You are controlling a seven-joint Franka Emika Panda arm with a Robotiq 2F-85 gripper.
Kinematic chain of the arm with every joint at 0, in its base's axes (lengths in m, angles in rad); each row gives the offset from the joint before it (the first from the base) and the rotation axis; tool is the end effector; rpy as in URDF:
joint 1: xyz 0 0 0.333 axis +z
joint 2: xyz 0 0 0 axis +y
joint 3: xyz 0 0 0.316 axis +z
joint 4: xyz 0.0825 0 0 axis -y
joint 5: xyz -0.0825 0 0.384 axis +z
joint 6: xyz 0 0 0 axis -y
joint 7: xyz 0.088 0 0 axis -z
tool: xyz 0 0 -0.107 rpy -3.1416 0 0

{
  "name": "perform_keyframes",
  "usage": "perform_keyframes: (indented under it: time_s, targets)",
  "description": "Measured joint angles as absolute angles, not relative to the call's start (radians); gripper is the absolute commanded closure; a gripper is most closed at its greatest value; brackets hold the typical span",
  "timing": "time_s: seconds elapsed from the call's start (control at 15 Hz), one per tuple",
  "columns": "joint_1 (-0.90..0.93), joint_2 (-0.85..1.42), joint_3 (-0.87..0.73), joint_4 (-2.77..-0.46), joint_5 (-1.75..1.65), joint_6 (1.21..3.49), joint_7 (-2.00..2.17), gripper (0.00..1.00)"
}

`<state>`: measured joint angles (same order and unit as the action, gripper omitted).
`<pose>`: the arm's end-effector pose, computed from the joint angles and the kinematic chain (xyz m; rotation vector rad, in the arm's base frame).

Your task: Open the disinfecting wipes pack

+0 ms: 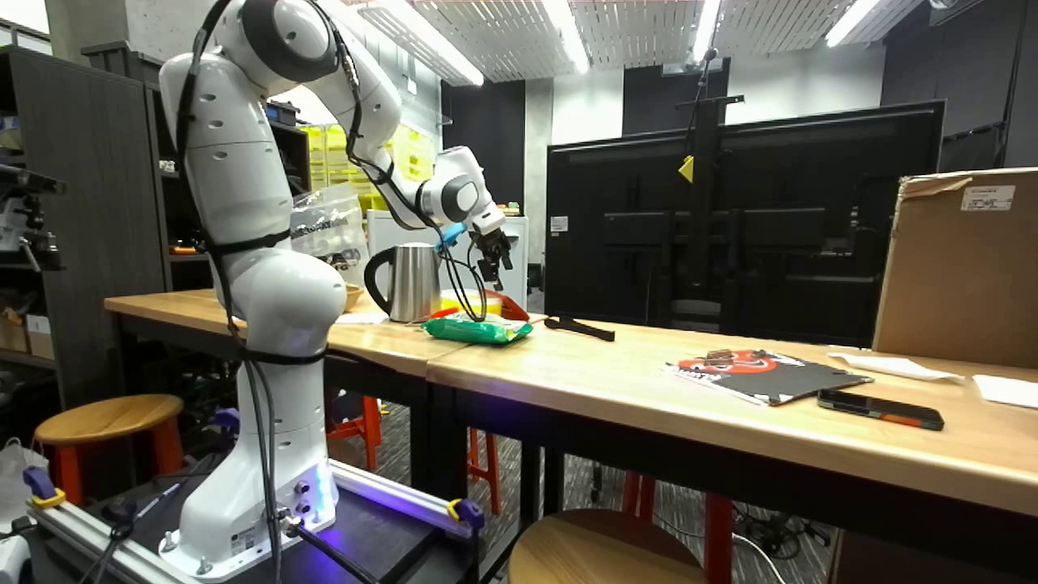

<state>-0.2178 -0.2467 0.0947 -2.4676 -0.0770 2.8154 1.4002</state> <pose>0.4882 -0.0552 0.4527 -2.0561 1.8283 -0.7324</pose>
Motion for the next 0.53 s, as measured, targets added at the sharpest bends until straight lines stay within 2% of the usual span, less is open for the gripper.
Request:
perform_keyframes:
  time_s: [0.53]
  targets:
    - [-0.191, -0.166, 0.079, -2.359, -0.048, 2.694, 1.388, 0.00]
